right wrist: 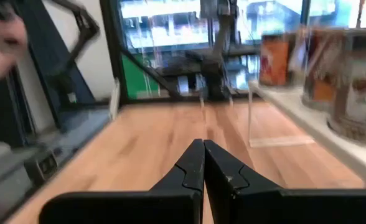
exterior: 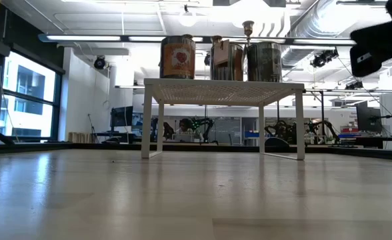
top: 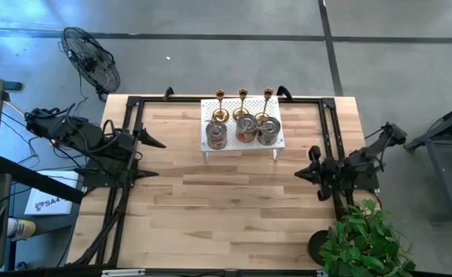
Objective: Pick & Place candle stick holders
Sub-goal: Return to Home Position
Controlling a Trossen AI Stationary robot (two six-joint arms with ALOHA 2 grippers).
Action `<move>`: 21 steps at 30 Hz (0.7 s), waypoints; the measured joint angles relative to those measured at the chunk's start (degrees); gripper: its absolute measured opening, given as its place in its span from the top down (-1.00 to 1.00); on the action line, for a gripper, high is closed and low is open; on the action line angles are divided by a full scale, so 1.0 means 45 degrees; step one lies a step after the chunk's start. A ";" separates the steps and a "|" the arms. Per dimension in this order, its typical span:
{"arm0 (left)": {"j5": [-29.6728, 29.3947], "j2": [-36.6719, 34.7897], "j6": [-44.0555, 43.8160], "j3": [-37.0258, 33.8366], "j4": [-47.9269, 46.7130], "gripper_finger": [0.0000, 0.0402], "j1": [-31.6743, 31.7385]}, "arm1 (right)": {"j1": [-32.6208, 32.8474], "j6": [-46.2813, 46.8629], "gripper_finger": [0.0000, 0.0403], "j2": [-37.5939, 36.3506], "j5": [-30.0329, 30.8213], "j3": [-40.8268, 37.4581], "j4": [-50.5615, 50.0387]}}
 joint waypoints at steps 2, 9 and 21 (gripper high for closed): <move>-0.0006 0.0002 0.0000 0.0000 -0.0012 -0.99 0.0004 | -0.0025 -0.0395 1.00 0.0049 -0.0302 -0.0279 0.0989; -0.0010 -0.0054 -0.0046 0.0000 -0.0087 -0.99 0.0000 | -0.0549 -0.1817 1.00 -0.0002 -0.0569 -0.0457 0.1439; -0.0022 -0.0153 -0.0321 0.0000 -0.0087 -0.99 0.0003 | -0.3521 -0.1994 1.00 -0.0001 -0.2070 -0.0467 0.1253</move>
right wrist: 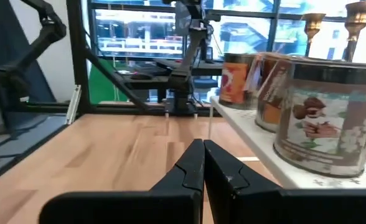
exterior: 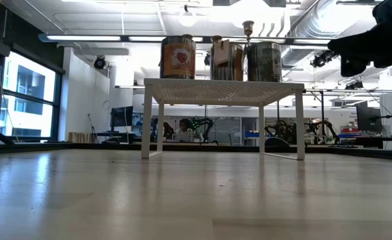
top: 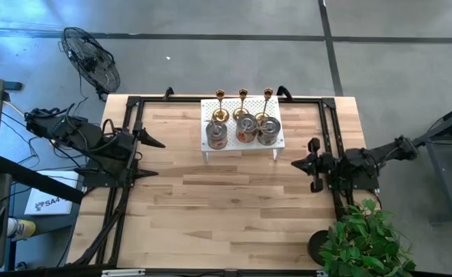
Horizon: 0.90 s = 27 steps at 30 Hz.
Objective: Pick & Place candle stick holders
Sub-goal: Return to Home Position
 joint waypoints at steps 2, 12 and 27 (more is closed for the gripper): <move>-0.0070 0.0000 0.0044 0.0000 -0.0005 -0.99 -0.0003 | -0.0406 0.0201 1.00 0.0004 -0.0588 0.0000 -0.0071; -0.0123 -0.0029 0.0365 0.0005 -0.0117 -0.99 0.0001 | -0.0821 0.0338 1.00 -0.0006 -0.0754 0.0481 -0.0698; -0.0115 -0.0474 0.0685 0.0010 -0.0389 -0.99 0.0001 | -0.0820 -0.1099 1.00 -0.0016 -0.0997 0.0000 0.1972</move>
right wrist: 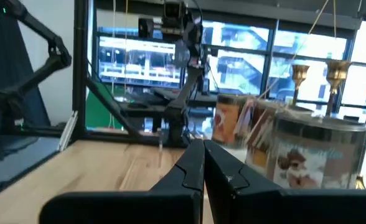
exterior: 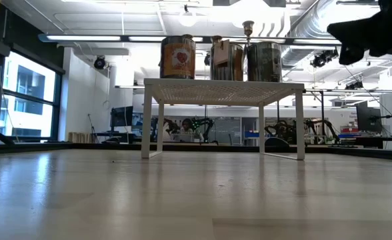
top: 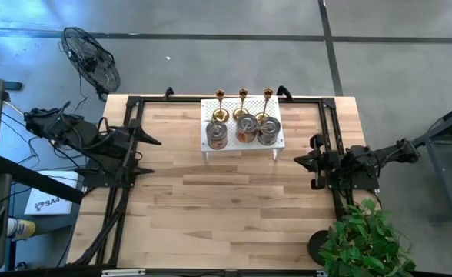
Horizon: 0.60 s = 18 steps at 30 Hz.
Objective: Pick & Place candle stick holders
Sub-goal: Return to Home Position
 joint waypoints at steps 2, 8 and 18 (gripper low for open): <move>0.0044 -0.0120 -0.0037 0.0000 0.0000 -0.99 0.0000 | -0.0018 -0.0038 1.00 0.0000 0.0078 0.0000 -0.0233; 0.0206 -0.0359 -0.0326 0.0000 -0.0150 -0.99 -0.0002 | -0.0020 0.0187 1.00 0.0025 0.1407 -0.0005 -0.1081; 0.0220 -0.0756 -0.0186 0.0000 -0.0910 -0.99 0.0000 | -0.0019 0.1142 0.99 0.0030 0.2235 -0.0005 -0.1688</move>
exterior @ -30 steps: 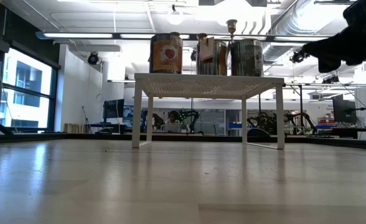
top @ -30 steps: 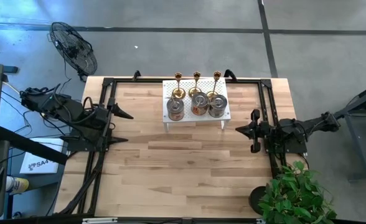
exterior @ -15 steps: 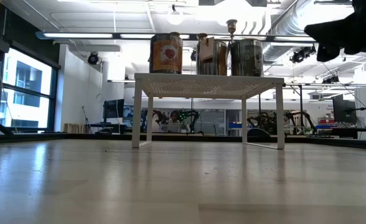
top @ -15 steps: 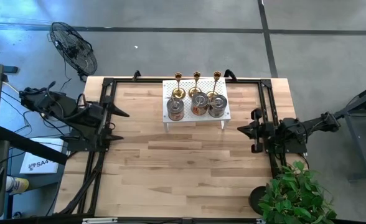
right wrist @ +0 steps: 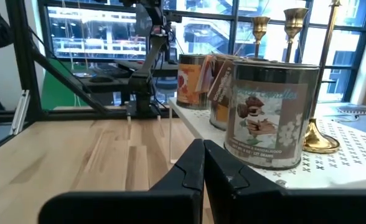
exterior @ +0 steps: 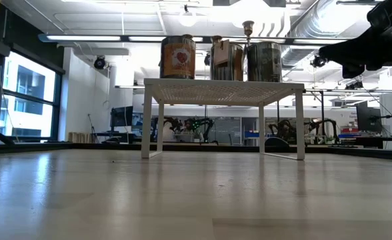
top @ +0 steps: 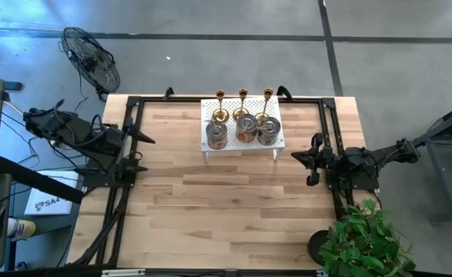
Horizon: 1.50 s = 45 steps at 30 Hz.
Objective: Pick & Place candle stick holders
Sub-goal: Return to Home Position
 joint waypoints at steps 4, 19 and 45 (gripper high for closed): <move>0.0002 -0.0568 0.0513 -0.0313 -0.0037 -0.99 -0.0002 | 0.0003 -0.0044 0.98 0.0000 -0.0005 0.0000 -0.0005; 0.0248 -0.5404 -0.0701 -0.6314 0.3009 -0.99 -0.0005 | -0.0001 -0.0044 0.97 0.0005 -0.0005 -0.0005 -0.0010; 0.1126 -0.7619 -0.4332 -0.9706 0.2590 -0.97 0.0000 | 0.0004 -0.0044 0.96 0.0175 -0.0005 -0.0005 0.0024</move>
